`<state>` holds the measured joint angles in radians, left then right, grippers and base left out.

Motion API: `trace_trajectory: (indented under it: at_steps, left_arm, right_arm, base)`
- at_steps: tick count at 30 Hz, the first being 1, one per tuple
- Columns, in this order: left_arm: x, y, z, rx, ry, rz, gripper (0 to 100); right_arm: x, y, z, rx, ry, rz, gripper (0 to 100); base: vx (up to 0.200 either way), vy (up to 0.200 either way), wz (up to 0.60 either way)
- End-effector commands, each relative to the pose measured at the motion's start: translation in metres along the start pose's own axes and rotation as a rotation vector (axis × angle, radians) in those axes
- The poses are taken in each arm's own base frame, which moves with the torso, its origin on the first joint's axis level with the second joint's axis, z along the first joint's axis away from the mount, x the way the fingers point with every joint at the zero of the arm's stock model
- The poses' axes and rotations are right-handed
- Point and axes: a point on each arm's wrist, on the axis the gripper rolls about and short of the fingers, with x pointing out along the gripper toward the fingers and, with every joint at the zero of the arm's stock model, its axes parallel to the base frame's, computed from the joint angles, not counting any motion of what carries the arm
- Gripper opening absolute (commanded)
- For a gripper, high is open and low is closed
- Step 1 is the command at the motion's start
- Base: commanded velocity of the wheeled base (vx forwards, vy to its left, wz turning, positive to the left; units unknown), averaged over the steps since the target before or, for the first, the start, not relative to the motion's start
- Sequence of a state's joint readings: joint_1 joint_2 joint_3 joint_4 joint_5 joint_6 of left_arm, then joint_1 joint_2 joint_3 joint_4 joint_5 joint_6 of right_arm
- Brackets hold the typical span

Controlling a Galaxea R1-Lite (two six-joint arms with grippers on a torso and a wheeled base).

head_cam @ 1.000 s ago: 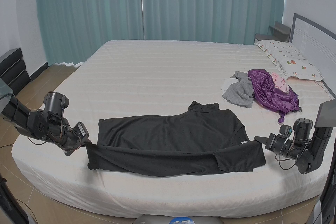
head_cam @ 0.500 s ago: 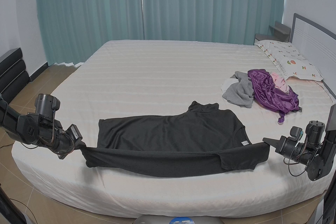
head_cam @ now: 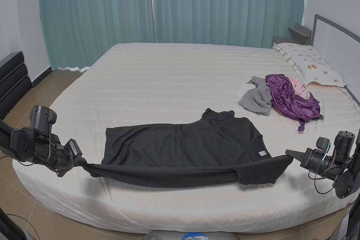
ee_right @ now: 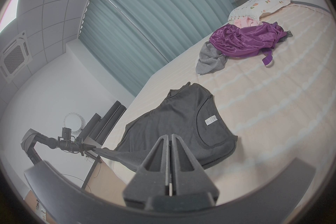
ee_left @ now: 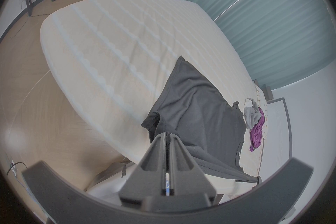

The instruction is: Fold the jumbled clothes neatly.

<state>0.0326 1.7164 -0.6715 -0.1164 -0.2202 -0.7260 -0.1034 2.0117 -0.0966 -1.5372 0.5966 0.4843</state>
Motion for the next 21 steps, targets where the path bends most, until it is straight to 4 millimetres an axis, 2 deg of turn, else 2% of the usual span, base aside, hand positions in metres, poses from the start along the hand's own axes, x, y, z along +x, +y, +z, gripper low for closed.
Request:
trace_trajectory:
  at_steps: [1,5,14,21]
  left_arm:
    - [0.001,0.006,-0.005,-0.006,0.018,0.017,0]
    - [0.002,0.013,-0.014,0.010,0.047,0.041,0]
    - [0.000,0.018,-0.013,0.018,0.040,0.047,0]
    - [0.000,0.026,-0.024,0.014,0.073,0.075,0]
  right_arm:
    - [-0.007,0.006,-0.001,-0.005,-0.001,0.005,0]
    - [-0.012,0.008,-0.005,-0.009,0.005,0.001,0]
    - [-0.018,0.009,-0.011,0.002,0.024,-0.012,0]
    - [-0.021,0.005,-0.011,0.013,0.022,-0.033,0]
  base:
    - [0.000,0.000,0.00]
    - [0.000,0.000,0.00]
    - [0.000,0.000,0.00]
    - [0.000,0.000,0.00]
